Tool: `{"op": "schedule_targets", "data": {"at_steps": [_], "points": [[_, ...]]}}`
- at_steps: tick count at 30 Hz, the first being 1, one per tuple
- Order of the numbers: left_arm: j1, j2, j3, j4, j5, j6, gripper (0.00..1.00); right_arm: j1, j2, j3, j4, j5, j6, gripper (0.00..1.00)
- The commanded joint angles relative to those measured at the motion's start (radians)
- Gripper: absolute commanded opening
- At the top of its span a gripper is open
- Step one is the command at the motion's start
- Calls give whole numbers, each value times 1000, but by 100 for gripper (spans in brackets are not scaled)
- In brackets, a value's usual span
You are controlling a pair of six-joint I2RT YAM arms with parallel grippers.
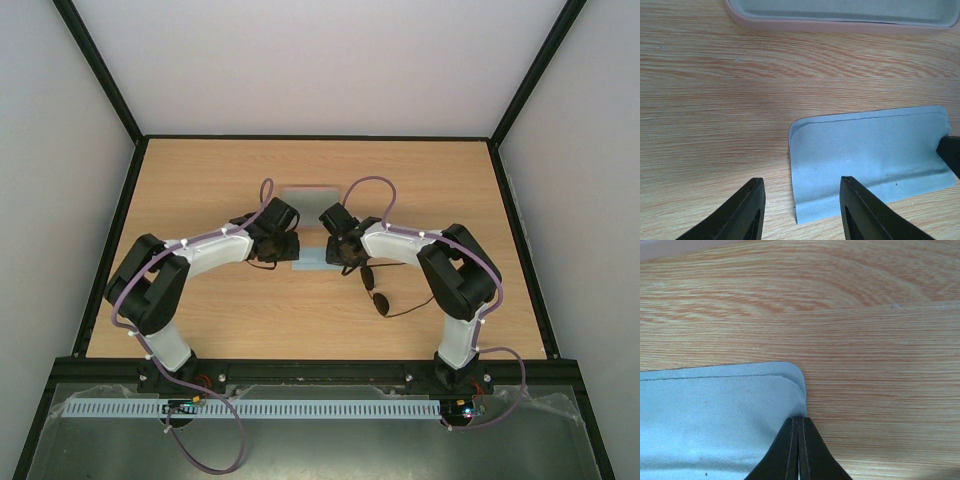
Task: Organize the sunglasses
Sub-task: Pick up the glasses cleaning cloth from the center of the board.
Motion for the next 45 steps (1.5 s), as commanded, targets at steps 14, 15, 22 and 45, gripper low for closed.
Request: {"op": "schedule_targets", "data": {"at_steps": [14,15,22,45], "points": [[3,-16,-22,-7,21,-10,29,9,-69,-2,1,-13,-6,1],[3,-16,-22,-10,17,-10,29,8,-66,1,-2,-13,-7,1],[3,-16,-24,-26,-1,-12,33,9,-62,0,0,-17,-8,1],[-28,87,-11,-24,-29,-21,30,9,-40,-4,6,-26,-22,1]]}}
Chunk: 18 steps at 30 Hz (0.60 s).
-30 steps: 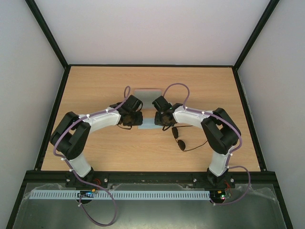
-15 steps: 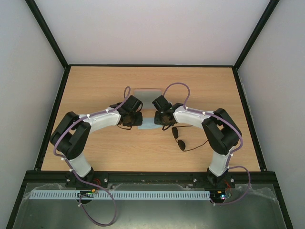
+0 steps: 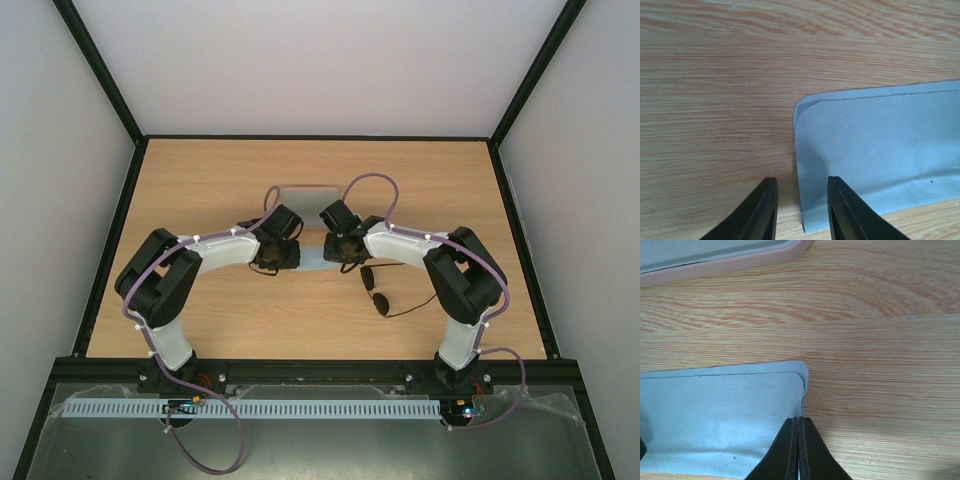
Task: Organize the sunglasses
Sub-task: Pick up the glasses cleaning cloth from the center of the board.
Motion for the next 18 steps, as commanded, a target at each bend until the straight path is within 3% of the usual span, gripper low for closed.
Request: {"op": "schedule_targets", "data": {"at_steps": [1,18], "points": [[-8,28,8,-24,-26,-5,30,7,0,-3,-18,-2,-13,1],[-54,114,30,-36,-82,-17,18,6,-4,-14,-7,-10,-17,1]]}}
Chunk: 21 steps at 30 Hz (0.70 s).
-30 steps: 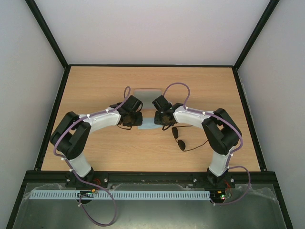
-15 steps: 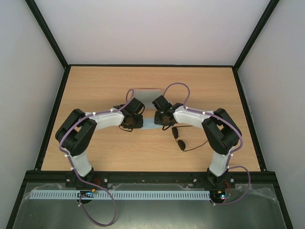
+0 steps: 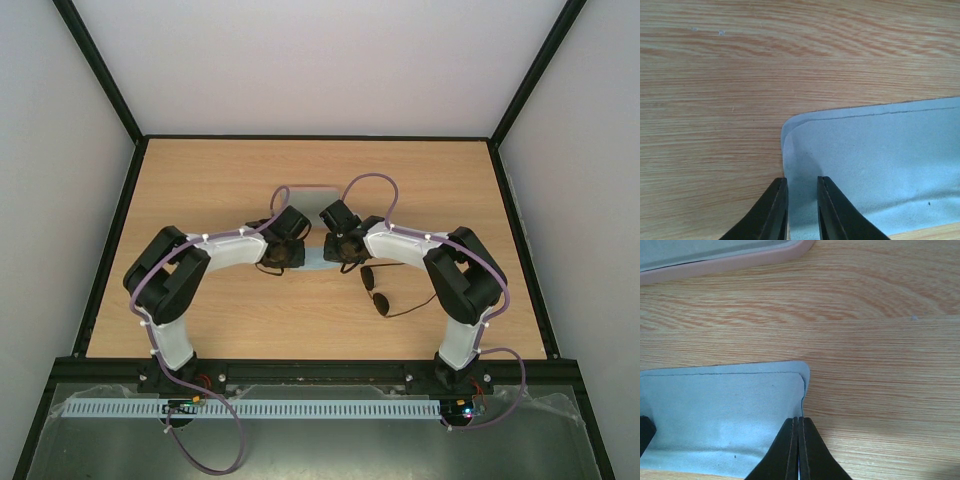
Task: Organize the sunglasses
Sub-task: Pick up the glasses cleaning cloth from the center of the board.
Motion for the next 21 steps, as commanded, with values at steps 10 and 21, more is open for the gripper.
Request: {"op": "schedule_targets", "data": {"at_steps": [10,21], "points": [[-22,67,-14,-42,-17,-22,3,7,-8,-32,8,-15,0,1],[-19,-35,1,-52,-17,-29,2,4,-56,-34,-12,3,-4,29]]}}
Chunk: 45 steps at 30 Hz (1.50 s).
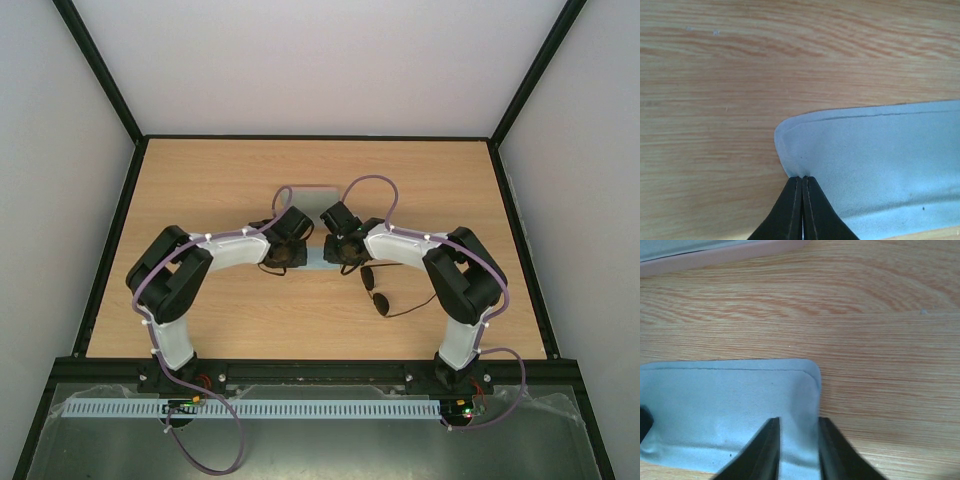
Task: Organize the sunglasses
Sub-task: Pick up the glasses cleaning cloth from the center of the board.
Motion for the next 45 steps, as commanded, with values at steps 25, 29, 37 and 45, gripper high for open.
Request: {"op": "schedule_targets", "data": {"at_steps": [25,29,37,45], "points": [[-4,-60,-38,-33,16,-11,2,5,86,37,-94,-20,2,25],[-1,-55,-41,-26,20,-9,2,11,106,39,-90,-30,1,23],[6,-51,-47,-14,27,-4,2,26,125,38,-86,-49,8,16],[11,-48,-46,-13,30,1,2,29,124,34,-76,-54,12,1]]}}
